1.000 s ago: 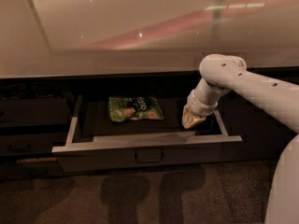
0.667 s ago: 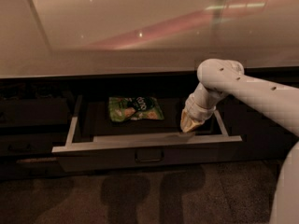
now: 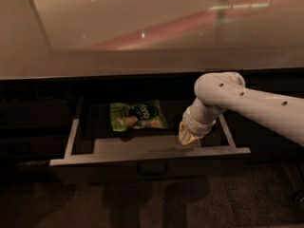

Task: Open top drawer

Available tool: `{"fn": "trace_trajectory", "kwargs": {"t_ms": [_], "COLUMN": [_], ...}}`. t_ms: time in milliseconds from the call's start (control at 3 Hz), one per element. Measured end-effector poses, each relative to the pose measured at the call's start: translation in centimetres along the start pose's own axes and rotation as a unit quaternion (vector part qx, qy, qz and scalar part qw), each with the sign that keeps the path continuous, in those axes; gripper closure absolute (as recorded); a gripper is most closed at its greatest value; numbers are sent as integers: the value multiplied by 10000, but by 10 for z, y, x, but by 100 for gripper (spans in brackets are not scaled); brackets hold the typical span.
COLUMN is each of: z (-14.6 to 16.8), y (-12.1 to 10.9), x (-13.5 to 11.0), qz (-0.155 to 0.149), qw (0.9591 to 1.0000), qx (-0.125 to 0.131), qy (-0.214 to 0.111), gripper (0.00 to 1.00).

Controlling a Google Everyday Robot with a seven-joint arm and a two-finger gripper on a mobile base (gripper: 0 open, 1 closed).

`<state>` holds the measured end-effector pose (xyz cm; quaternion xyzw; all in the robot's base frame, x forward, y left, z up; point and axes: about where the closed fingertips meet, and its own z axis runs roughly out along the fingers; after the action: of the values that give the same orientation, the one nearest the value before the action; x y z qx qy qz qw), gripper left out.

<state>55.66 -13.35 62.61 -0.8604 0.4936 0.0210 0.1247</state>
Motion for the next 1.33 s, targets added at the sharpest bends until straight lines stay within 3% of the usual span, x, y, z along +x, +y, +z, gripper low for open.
{"fn": "trace_trajectory", "kwargs": {"t_ms": [667,1333], "z": [5,5], "y": [7,7], "x": [-7,-7], "qz": [-78,-78], "qw": [10000,10000], "qx": [6,4], "qy": [-21,-22], "gripper": [100,58]}}
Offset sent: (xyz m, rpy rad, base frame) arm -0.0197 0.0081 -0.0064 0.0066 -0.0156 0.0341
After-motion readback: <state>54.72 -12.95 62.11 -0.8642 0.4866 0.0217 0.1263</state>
